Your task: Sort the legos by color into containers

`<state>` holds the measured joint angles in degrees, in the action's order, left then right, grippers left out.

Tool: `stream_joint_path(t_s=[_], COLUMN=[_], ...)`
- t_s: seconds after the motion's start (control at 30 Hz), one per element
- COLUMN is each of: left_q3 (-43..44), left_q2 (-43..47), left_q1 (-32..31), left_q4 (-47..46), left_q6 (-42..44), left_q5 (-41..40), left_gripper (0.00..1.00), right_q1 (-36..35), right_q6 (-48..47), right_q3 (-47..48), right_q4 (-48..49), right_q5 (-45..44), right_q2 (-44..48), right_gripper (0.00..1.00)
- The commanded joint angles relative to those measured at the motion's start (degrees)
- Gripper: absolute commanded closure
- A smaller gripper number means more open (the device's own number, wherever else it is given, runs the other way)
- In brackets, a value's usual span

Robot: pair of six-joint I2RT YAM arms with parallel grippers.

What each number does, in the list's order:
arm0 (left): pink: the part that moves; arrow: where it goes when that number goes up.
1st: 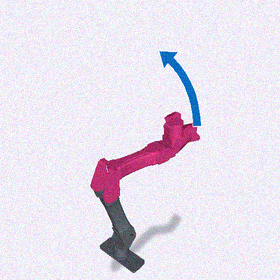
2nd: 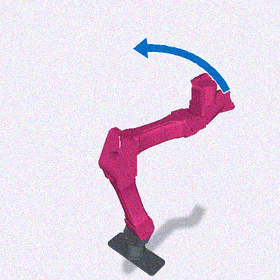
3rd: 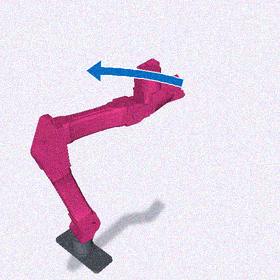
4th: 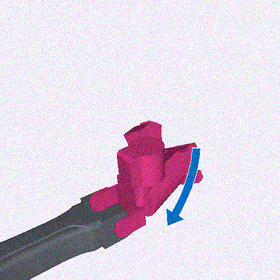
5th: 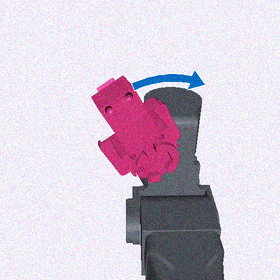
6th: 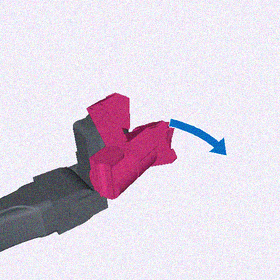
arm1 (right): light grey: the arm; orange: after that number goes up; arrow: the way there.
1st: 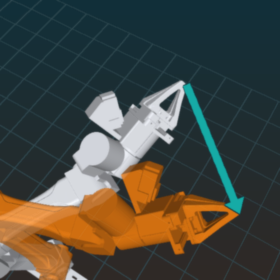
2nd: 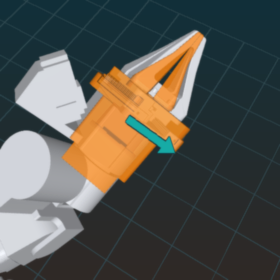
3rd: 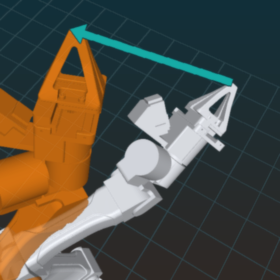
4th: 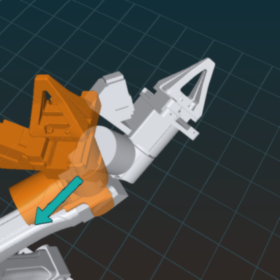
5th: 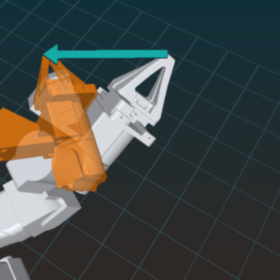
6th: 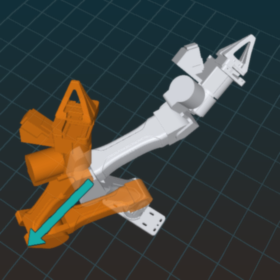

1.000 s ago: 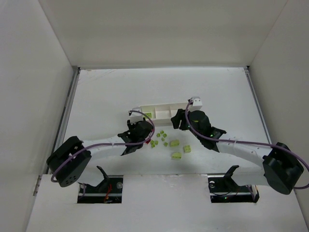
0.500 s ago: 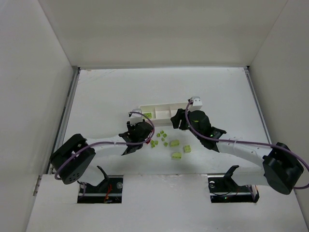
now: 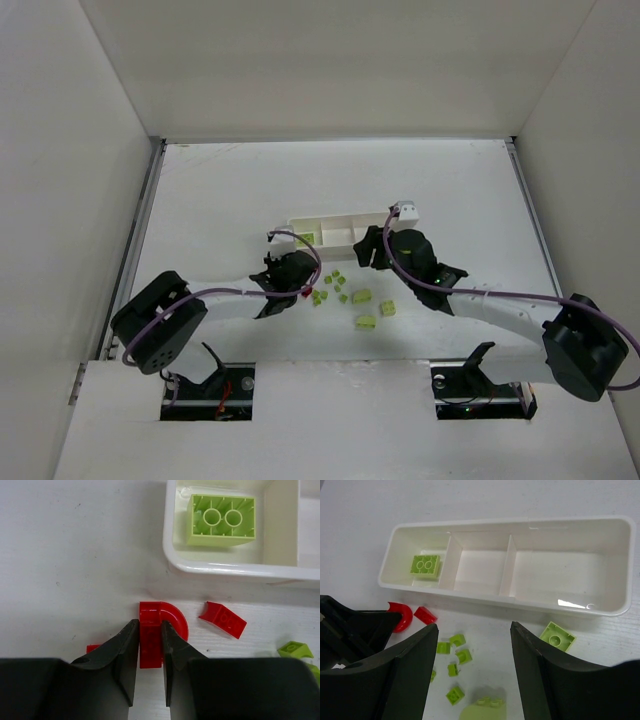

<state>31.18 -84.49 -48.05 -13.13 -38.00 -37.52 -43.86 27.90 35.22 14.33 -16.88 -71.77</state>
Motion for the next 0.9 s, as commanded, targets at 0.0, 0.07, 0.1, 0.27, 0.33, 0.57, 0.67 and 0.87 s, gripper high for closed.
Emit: stream_joint_path(t_s=[0.0,0.07,0.1,0.27,0.33,0.57,0.67,0.87], left_q3=[0.4,0.9,1.4,6.3,9.8,21.2,25.7,30.7], left_q2=[5.4,9.6,11.6,16.8,14.3,-0.1,-5.9,-14.0], left_q1=[-1.0,-2.3,-2.8,-4.4,-3.6,-1.5,-0.3,0.5], left_q4=[2.9,5.8,7.0,8.6,6.9,0.1,-0.4,-0.4], left_q6=[-1.6,-1.4,-1.1,-0.1,0.9,5.4,6.4,6.6], left_q5=[-0.7,-0.9,-1.1,0.8,3.8,9.7,11.3,12.5], left_gripper=[0.88,0.88,0.88,0.88,0.88,0.87,0.86,0.82], right_q1=[0.0,0.0,0.0,0.9,1.5,3.7,3.6,3.3], right_q6=[0.1,0.1,0.3,2.2,2.5,4.1,4.1,3.1], right_q3=[-0.7,-1.2,-1.6,-3.5,-3.9,-5.5,-5.5,-5.6], right_q4=[3.5,4.0,4.4,5.5,5.5,5.5,5.5,5.6], right_q5=[-0.1,-0.4,-0.6,-1.9,-3.0,-4.1,-4.5,-7.3], right_q2=[1.2,2.2,2.7,4.6,5.1,6.5,6.2,6.4], right_gripper=[0.34,0.34,0.34,0.35,0.38,0.45,0.43,0.41])
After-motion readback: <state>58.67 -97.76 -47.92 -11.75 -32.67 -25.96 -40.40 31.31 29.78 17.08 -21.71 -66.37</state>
